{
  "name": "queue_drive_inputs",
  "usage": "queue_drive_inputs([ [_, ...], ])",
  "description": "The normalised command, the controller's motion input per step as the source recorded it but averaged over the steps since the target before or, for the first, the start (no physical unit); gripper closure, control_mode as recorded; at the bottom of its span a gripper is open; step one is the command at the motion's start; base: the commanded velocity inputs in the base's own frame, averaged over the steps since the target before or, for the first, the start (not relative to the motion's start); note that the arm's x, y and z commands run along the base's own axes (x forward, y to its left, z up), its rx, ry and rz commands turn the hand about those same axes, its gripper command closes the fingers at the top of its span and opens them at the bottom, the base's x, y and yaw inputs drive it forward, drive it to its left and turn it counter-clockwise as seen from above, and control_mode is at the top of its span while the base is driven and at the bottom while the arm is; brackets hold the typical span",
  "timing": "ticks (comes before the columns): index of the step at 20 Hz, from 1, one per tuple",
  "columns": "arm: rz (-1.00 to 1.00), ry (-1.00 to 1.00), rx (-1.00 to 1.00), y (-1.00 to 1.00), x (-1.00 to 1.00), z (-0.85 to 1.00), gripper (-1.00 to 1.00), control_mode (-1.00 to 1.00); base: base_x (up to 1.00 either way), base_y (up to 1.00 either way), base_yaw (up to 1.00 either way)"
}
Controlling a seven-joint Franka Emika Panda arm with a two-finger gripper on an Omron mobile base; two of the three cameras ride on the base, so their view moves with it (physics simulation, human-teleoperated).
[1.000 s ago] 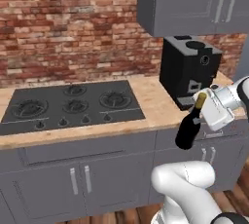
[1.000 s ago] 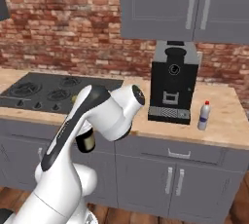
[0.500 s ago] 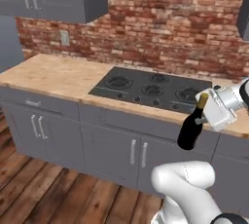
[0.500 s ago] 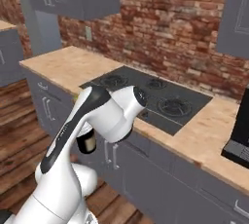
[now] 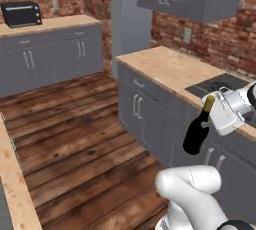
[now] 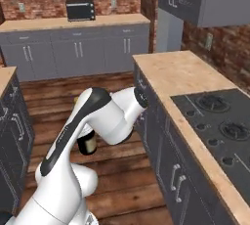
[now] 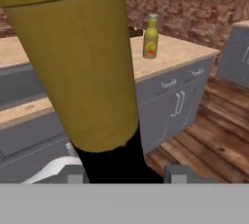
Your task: Place the drinks on the dining counter in a tight cluster.
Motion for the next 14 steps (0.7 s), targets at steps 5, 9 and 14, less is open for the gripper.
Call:
queue_drive_inputs([
  [5,0.0,0.0,0.0,0.0,0.0,0.0,1.0,1.0,0.48,-0.14,0.63],
  [9,0.0,0.0,0.0,0.0,0.0,0.0,1.0,1.0,1.0,-0.07,0.26],
  [14,0.0,0.0,0.0,0.0,0.0,0.0,1.0,1.0,1.0,-0.18,0.4],
])
